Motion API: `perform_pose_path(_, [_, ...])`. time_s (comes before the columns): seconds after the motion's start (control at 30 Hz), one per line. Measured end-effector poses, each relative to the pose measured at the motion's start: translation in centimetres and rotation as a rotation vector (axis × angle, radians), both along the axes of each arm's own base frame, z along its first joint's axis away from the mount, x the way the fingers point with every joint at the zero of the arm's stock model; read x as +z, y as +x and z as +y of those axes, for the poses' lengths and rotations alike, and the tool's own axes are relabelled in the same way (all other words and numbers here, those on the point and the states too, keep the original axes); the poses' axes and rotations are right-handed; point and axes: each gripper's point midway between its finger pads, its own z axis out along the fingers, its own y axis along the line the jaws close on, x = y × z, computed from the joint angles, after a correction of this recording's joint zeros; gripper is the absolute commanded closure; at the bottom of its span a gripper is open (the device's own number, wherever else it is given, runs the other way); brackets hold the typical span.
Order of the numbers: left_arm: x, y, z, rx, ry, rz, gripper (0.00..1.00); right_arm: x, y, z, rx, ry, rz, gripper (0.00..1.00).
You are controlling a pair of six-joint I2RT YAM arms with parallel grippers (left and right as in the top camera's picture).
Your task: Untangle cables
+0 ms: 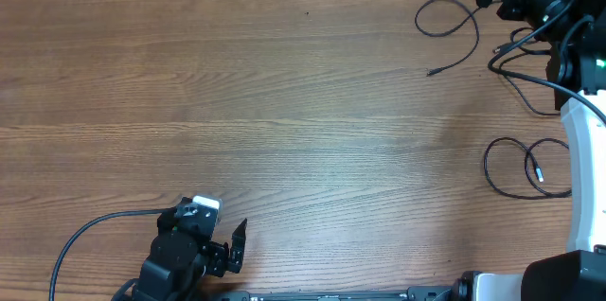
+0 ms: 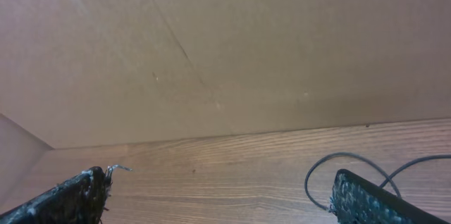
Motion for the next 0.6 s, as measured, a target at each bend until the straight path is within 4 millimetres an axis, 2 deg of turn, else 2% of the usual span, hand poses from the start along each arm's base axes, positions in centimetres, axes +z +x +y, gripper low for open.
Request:
perform_pose_path(0.3, [0.0, 0.0, 0.0, 0.0, 0.0, 0.0, 0.0, -0.6, -0.2, -0.2, -0.012, 0.002, 0.029, 0.0])
perform_pose_path(0.5, [0.0, 0.0, 0.0, 0.0, 0.0, 0.0, 0.0, -0.9, 0.2, -1.5, -0.09, -0.026, 0.037, 0.0])
perform_pose_path(0.6, [0.0, 0.0, 0.0, 0.0, 0.0, 0.0, 0.0, -1.9, 0.0, -2.5, -0.145, -0.04, 0.08, 0.0])
